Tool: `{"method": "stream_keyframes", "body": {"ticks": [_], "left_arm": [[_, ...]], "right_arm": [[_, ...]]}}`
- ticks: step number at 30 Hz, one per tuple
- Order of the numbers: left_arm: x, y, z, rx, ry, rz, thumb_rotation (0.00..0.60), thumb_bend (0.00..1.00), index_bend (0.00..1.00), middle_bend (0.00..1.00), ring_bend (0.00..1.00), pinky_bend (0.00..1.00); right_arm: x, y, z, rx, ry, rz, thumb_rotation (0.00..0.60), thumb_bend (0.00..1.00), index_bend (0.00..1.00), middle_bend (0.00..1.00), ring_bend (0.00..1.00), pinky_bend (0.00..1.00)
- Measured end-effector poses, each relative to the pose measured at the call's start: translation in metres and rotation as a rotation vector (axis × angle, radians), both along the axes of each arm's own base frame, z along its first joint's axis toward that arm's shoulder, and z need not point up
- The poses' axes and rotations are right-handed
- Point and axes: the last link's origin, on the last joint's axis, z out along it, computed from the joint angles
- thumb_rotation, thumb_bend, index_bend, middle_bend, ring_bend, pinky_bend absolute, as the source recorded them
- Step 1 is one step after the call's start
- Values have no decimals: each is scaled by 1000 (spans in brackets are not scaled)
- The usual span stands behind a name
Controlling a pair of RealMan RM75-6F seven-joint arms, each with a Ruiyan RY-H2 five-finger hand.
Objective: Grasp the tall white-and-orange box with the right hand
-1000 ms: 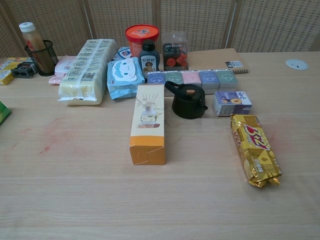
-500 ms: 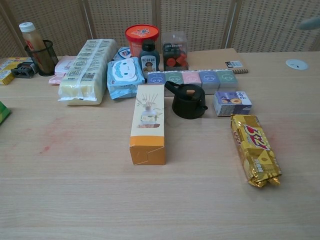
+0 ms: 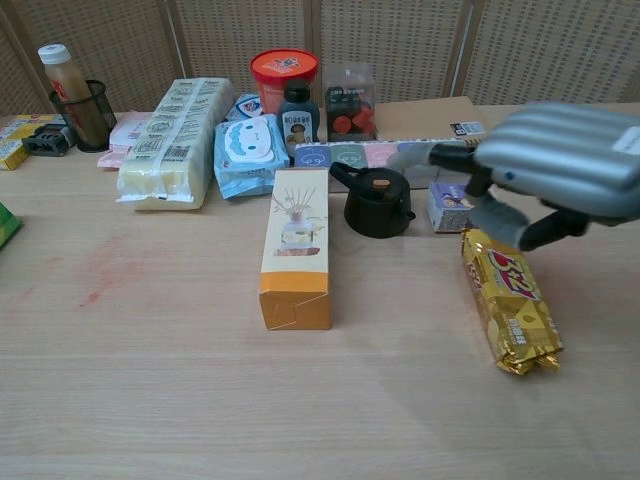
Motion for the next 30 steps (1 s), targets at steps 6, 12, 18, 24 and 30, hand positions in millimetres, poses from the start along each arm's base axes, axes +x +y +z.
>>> {"method": "stream_keyframes", "body": {"ticks": [6,12,18,24,30], "left_arm": [[-3,3,2,5,-7,16,600,4,0,0,0,48],[-5,6,3,4,-14,30,600,5,0,0,0,48],[-7,7,4,5,-20,38,600,5,0,0,0,48],[-7,8,3,-3,-14,41,600,5,0,0,0,48],[-7,8,3,-5,-11,42,600,5,0,0,0,48]], "right_arm": [[40,-6,-39,66,56,57,600,630,0,776,966,1000],[58,-15,-61,90,75,57,600,629,0,776,965,1000],[63,-24,-75,70,126,62,600,629,0,776,965,1000],[63,-25,-81,60,175,72,600,629,9,777,965,1000],[65,-24,-81,59,182,69,600,630,14,777,965,1000]]}}
